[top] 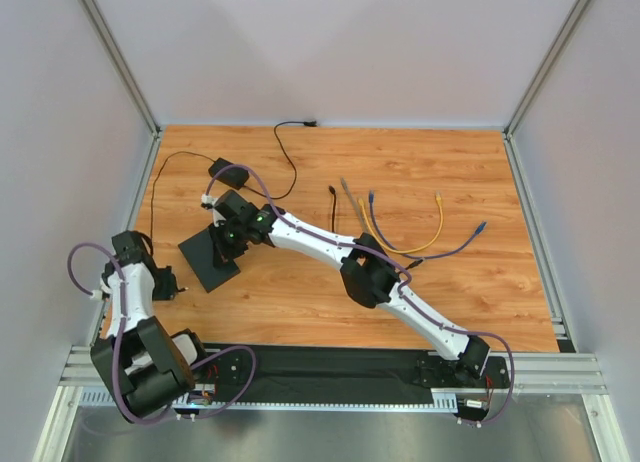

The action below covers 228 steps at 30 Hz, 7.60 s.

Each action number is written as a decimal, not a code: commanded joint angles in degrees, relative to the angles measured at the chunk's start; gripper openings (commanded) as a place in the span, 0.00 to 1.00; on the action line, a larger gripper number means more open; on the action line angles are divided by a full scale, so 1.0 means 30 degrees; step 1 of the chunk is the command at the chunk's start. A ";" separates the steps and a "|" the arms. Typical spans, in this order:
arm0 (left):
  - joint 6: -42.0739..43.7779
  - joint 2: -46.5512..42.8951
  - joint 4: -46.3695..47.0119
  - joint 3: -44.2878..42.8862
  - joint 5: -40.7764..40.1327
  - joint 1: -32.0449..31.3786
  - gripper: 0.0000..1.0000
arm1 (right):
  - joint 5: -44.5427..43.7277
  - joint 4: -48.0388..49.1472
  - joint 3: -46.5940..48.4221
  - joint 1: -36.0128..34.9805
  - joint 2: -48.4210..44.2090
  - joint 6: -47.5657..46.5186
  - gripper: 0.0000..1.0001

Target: Pull the plug from the switch port

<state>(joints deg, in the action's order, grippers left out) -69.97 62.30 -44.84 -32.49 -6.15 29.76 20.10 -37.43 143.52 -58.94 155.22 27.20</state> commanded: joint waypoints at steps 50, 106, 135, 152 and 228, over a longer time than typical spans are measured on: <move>1.1342 2.1449 0.2116 -2.8194 0.3517 -2.0437 0.12 | 0.1298 1.3561 -2.5839 1.6921 -1.7667 -0.0776 0.51; 0.5513 0.8366 0.0034 -0.7795 -0.0965 -0.2449 0.00 | -0.0077 0.2489 -0.8705 0.1834 -0.5633 -0.4057 0.00; 1.0581 1.7180 0.3488 -1.7678 0.8236 -0.7751 0.00 | 0.3116 1.1915 -1.5400 0.1568 -0.8783 0.0103 0.00; 0.9437 0.6858 -0.0464 -1.0003 -0.0791 -0.5263 0.00 | 0.1678 0.9811 -1.5763 0.2888 -0.9670 -0.0894 0.00; 0.2174 -0.2872 0.5716 0.3183 0.3398 -0.7605 0.53 | 0.5400 0.2955 -0.6560 0.4089 -0.3310 -0.6430 0.56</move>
<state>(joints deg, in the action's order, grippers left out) -60.53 51.70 -33.08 -23.18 3.05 6.57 34.52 -27.75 122.65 -46.68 145.12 8.93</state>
